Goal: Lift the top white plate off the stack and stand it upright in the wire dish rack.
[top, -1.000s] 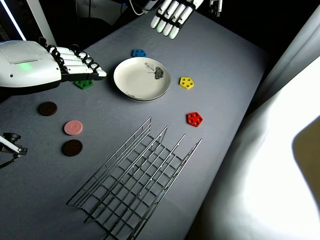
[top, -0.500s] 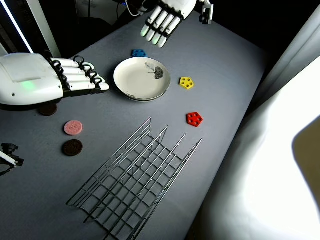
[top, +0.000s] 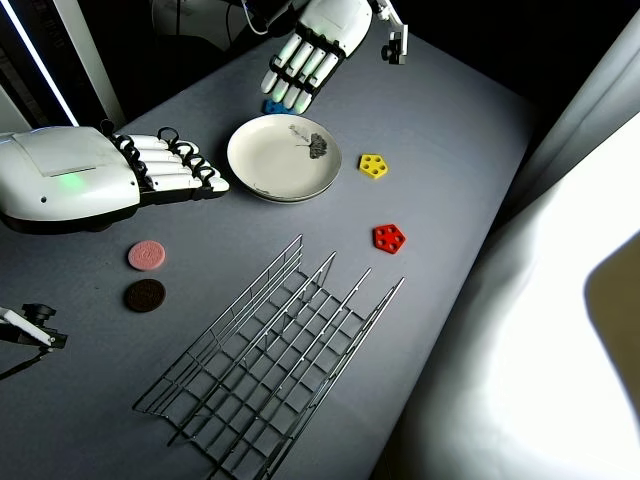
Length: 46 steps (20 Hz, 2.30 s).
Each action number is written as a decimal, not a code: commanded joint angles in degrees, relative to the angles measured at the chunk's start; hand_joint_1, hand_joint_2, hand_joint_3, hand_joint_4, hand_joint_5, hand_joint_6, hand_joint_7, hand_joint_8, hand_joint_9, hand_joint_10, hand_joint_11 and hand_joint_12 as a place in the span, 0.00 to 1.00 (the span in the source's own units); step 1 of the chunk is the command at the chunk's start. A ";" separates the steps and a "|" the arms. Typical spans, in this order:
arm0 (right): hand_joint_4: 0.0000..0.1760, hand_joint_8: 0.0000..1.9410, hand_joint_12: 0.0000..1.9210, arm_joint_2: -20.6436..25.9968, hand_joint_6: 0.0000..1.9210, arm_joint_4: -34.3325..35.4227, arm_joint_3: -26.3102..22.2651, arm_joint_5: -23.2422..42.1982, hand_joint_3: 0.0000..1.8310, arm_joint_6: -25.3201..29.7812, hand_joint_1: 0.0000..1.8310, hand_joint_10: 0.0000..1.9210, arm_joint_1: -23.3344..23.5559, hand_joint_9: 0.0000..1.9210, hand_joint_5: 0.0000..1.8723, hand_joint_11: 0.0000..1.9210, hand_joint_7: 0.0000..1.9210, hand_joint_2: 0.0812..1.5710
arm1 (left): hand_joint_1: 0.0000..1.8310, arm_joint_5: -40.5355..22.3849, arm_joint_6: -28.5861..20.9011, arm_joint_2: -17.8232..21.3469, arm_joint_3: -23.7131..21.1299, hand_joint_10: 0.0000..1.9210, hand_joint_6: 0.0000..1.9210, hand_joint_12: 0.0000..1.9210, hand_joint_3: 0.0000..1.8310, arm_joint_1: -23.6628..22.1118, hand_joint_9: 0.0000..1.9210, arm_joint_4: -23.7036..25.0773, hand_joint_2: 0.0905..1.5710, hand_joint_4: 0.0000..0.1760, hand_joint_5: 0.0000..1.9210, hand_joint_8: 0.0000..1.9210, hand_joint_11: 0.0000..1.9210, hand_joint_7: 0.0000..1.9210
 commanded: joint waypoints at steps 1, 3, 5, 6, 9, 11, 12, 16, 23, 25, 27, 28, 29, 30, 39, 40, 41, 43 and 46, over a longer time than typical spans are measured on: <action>0.00 0.00 0.02 0.16 0.00 3.83 0.23 2.96 0.00 -0.14 0.03 0.00 0.22 0.11 0.09 0.09 0.11 0.66 | 0.04 -2.57 0.30 -0.02 -0.95 0.00 0.00 0.17 0.00 -0.95 0.06 -2.53 0.60 0.00 0.05 0.00 0.00 0.07; 0.00 0.00 0.02 -0.43 0.00 4.40 0.50 2.49 0.00 -0.14 0.04 0.00 0.22 0.12 0.09 0.09 0.12 0.66 | 0.05 -1.05 0.50 -0.05 -2.18 0.00 0.00 0.15 0.00 -0.60 0.05 -0.97 0.60 0.00 0.04 0.00 0.00 0.06; 0.00 0.01 0.03 -0.78 0.01 5.13 0.52 1.71 0.00 -0.14 0.06 0.01 0.22 0.13 0.11 0.11 0.14 0.66 | 0.03 1.32 0.64 -0.12 -3.31 0.00 0.00 0.11 0.00 -0.09 0.04 0.06 0.62 0.00 0.03 0.00 0.00 0.04; 0.00 0.00 0.02 -0.87 0.00 5.54 0.55 1.38 0.00 -0.14 0.04 0.00 0.23 0.13 0.11 0.11 0.13 0.66 | 0.04 2.21 0.64 -0.22 -3.54 0.00 0.00 0.11 0.00 -0.04 0.04 0.07 0.61 0.00 0.03 0.00 0.01 0.05; 0.00 0.00 0.02 -1.25 0.00 6.79 0.79 0.13 0.00 -0.12 0.03 0.00 1.00 0.12 0.09 0.10 0.12 0.67 | 0.03 4.29 0.71 -0.71 -4.00 0.00 0.00 0.12 0.00 -0.08 0.05 0.49 0.61 0.00 0.04 0.00 0.02 0.05; 0.00 0.00 0.02 -1.30 0.00 6.83 0.55 0.14 0.00 -0.10 0.03 0.00 1.03 0.12 0.08 0.10 0.12 0.67 | 0.03 5.71 1.03 -0.95 -4.17 0.00 0.00 0.12 0.00 0.01 0.05 0.83 0.61 0.00 0.04 0.00 0.01 0.05; 0.00 0.00 0.02 -1.25 0.00 6.83 0.38 0.15 0.00 -0.05 0.03 0.00 1.14 0.12 0.08 0.10 0.12 0.67 | 0.03 6.22 1.22 -1.01 -4.18 0.00 0.00 0.12 0.00 0.03 0.05 0.88 0.61 0.00 0.04 0.00 0.01 0.05; 0.00 0.00 0.01 -1.10 0.00 5.70 0.39 2.31 0.00 2.11 0.04 0.00 1.99 0.11 0.07 0.09 0.10 0.68 | 0.04 8.54 1.92 -1.44 -3.63 0.00 0.00 0.13 0.00 -0.11 0.05 1.05 0.62 0.00 0.04 0.00 0.01 0.05; 0.00 0.00 0.02 -0.73 0.01 6.08 0.27 3.65 0.00 2.28 0.06 0.00 2.34 0.12 0.10 0.10 0.11 0.68 | 0.05 11.28 2.51 -3.05 -0.51 0.00 0.00 0.15 0.00 -0.20 0.06 1.51 0.61 0.00 0.04 0.00 0.00 0.05; 0.00 0.00 0.02 -0.64 0.00 6.08 0.24 4.02 0.00 2.28 0.07 0.00 2.36 0.11 0.10 0.10 0.11 0.68 | 0.05 11.57 2.52 -3.72 0.95 0.00 0.00 0.16 0.00 -0.28 0.06 1.98 0.61 0.00 0.04 0.00 0.00 0.06; 0.00 0.00 0.02 -0.63 0.00 6.08 0.32 4.02 0.00 2.28 0.07 0.00 2.49 0.12 0.10 0.11 0.11 0.68 | 0.05 11.78 2.55 -4.26 2.11 0.00 0.00 0.16 0.00 -0.44 0.06 2.68 0.61 0.00 0.05 0.00 0.00 0.06; 0.00 0.01 0.02 -0.63 0.01 6.08 0.42 4.02 0.00 2.28 0.07 0.01 2.53 0.12 0.10 0.11 0.12 0.67 | 0.05 11.98 2.60 -4.51 2.63 0.00 0.01 0.16 0.00 -0.48 0.07 3.17 0.61 0.00 0.06 0.01 0.01 0.07; 0.00 0.00 0.02 -0.63 0.00 6.08 0.59 4.02 0.00 2.27 0.06 0.00 2.56 0.12 0.10 0.11 0.12 0.68 | 0.04 12.27 2.65 -4.78 3.13 0.00 0.00 0.16 0.00 -0.50 0.06 3.63 0.62 0.00 0.05 0.00 0.00 0.06; 0.00 0.00 0.02 -0.63 0.00 6.08 0.77 4.02 0.00 2.26 0.06 0.00 2.56 0.12 0.10 0.11 0.12 0.68 | 0.05 12.49 2.78 -5.05 3.63 0.00 0.00 0.16 0.00 -0.54 0.06 4.29 0.61 0.00 0.05 0.00 0.00 0.06; 0.00 0.00 0.02 -0.68 0.00 5.70 2.40 4.21 0.00 2.10 0.08 0.01 2.85 0.13 0.10 0.12 0.12 0.67 | 0.07 11.75 2.78 -5.56 2.83 0.00 0.00 0.15 0.00 -0.35 0.06 4.43 0.61 0.00 0.05 0.00 0.00 0.06; 0.00 0.01 0.02 -0.68 0.00 5.58 2.55 4.25 0.00 2.10 0.07 0.01 2.85 0.14 0.11 0.13 0.13 0.67 | 0.07 11.79 2.78 -5.53 2.05 0.00 0.00 0.15 0.00 -0.20 0.06 4.10 0.61 0.00 0.04 0.00 0.01 0.06; 0.00 0.00 0.02 -0.68 0.00 5.58 2.63 4.25 0.00 1.98 0.07 0.00 2.85 0.13 0.10 0.13 0.13 0.67 | 0.07 12.15 2.78 -5.54 1.41 0.00 0.00 0.15 0.00 0.02 0.06 3.91 0.61 0.00 0.04 0.00 0.01 0.06; 0.00 0.00 0.02 -0.68 0.00 5.58 2.64 4.25 0.00 1.65 0.07 0.00 2.85 0.13 0.11 0.13 0.13 0.67 | 0.07 12.77 2.80 -5.63 0.53 0.00 0.00 0.15 0.00 0.26 0.06 3.14 0.61 0.00 0.04 0.00 0.01 0.06; 0.00 0.00 0.02 -0.70 0.00 5.57 2.73 4.25 0.00 1.48 0.06 0.00 2.88 0.13 0.10 0.12 0.12 0.67 | 0.06 14.04 2.83 -6.19 -1.01 0.00 0.00 0.16 0.00 0.89 0.06 1.74 0.61 0.00 0.04 0.00 0.01 0.06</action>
